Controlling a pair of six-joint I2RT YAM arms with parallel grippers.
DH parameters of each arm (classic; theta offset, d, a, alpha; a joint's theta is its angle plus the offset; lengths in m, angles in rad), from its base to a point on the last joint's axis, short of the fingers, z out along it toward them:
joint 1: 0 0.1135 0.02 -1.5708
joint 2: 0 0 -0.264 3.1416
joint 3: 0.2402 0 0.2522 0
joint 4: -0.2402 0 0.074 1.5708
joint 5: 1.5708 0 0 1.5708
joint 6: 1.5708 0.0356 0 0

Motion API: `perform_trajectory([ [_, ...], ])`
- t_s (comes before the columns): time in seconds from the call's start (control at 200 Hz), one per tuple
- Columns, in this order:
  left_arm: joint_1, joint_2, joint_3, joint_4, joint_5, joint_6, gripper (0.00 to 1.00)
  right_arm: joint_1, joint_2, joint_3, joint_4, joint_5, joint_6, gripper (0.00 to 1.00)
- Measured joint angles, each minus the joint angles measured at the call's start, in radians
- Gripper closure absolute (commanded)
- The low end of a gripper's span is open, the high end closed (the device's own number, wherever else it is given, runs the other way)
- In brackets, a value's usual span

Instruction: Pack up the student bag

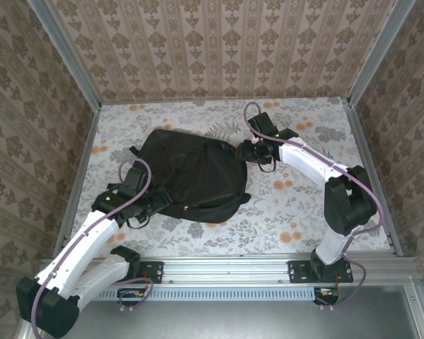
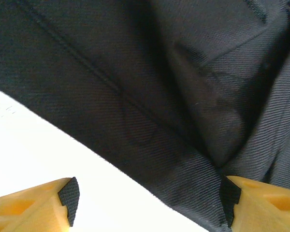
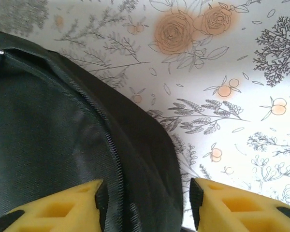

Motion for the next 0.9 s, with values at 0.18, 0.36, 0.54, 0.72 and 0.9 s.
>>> perform_trajectory([
  [0.18,0.010,-0.016,0.000,0.022,0.006,0.018,0.26,0.083,-0.140,0.001,-0.010,0.013,-0.013,0.54],
  [0.36,0.078,-0.062,0.010,-0.007,-0.012,0.030,0.25,0.242,-0.255,0.000,0.019,-0.010,-0.069,0.55],
  [0.54,0.166,-0.081,0.039,-0.044,-0.023,0.049,0.21,0.403,-0.269,-0.060,0.127,-0.017,-0.254,0.53],
  [0.72,0.240,-0.066,0.084,-0.085,-0.023,0.075,0.20,0.603,-0.296,-0.249,0.280,-0.006,-0.669,0.48],
  [0.9,0.269,-0.066,0.106,-0.101,-0.017,0.094,0.20,0.709,-0.269,-0.275,0.375,0.017,-0.989,0.45],
])
